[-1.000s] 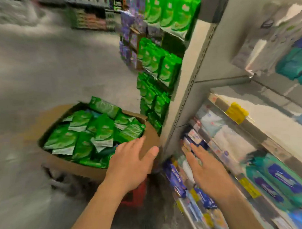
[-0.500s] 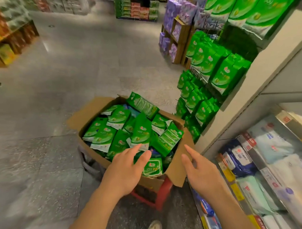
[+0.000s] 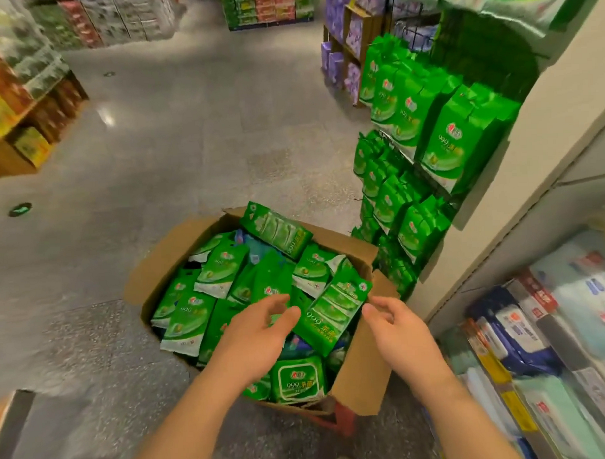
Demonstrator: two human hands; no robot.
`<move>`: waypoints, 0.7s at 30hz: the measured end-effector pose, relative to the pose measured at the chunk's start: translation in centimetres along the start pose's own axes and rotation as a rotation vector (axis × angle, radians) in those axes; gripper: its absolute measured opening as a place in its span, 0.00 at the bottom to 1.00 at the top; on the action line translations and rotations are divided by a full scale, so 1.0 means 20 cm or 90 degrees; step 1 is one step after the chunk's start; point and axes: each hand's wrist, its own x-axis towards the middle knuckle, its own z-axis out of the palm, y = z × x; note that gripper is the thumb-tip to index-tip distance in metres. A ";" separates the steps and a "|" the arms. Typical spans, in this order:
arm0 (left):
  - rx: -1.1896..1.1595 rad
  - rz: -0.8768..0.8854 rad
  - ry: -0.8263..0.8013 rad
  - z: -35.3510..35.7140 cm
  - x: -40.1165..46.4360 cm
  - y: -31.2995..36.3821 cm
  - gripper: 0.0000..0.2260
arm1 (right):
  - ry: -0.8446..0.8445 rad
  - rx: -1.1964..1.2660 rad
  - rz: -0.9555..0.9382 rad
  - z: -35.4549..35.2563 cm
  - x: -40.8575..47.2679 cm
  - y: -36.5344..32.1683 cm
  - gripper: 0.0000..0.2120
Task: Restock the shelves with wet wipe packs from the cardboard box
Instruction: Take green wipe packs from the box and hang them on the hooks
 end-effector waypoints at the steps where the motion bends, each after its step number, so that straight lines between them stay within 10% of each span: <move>1: -0.009 -0.009 -0.007 0.02 0.02 0.00 0.20 | -0.001 0.017 0.015 0.00 0.03 0.01 0.21; 21: -0.113 -0.149 -0.242 0.15 0.48 -0.13 0.19 | 0.034 0.276 0.356 0.57 0.36 0.18 0.15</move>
